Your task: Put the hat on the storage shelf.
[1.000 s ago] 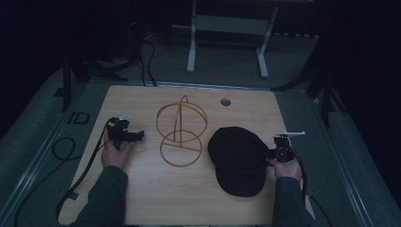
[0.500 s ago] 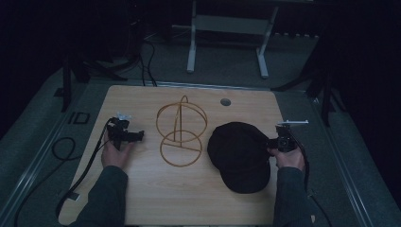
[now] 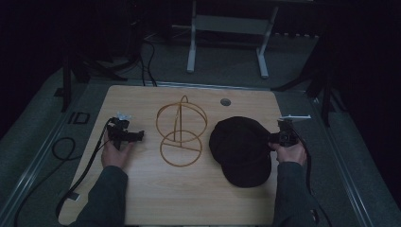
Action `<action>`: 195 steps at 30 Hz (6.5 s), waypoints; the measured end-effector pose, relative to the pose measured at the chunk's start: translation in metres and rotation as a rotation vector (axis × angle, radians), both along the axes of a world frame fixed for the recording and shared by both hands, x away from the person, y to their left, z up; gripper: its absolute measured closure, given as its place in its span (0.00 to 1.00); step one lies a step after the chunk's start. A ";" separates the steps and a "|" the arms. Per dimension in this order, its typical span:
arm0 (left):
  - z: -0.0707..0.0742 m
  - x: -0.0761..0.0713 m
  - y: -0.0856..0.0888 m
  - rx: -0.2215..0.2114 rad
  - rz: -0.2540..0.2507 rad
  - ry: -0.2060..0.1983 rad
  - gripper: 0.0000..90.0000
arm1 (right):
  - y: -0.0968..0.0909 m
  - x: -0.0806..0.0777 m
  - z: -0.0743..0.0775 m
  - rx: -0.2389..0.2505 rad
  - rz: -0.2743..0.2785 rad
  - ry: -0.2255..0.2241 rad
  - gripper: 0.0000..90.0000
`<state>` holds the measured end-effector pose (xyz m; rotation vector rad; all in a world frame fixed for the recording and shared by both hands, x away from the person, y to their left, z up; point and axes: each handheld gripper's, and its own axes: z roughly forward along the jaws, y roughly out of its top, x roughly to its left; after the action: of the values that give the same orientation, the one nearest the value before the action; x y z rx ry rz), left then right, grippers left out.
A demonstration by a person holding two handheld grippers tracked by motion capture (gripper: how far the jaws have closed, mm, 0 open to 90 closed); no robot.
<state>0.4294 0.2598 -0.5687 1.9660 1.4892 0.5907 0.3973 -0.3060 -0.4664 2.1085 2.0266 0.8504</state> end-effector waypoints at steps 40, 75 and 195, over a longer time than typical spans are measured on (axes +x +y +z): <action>0.000 0.000 0.000 0.001 0.002 0.000 0.03 | 0.022 0.043 0.068 0.006 0.024 -0.066 0.85; 0.000 0.001 0.000 0.004 0.002 0.004 0.03 | 0.019 0.070 0.120 -0.051 -0.005 -0.027 0.85; 0.000 0.001 0.000 0.002 0.002 0.004 0.03 | 0.098 0.051 0.201 0.204 0.371 -0.101 0.85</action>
<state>0.4299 0.2597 -0.5686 1.9686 1.4933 0.5902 0.4479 -0.2075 -0.2649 1.7540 2.4059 1.2369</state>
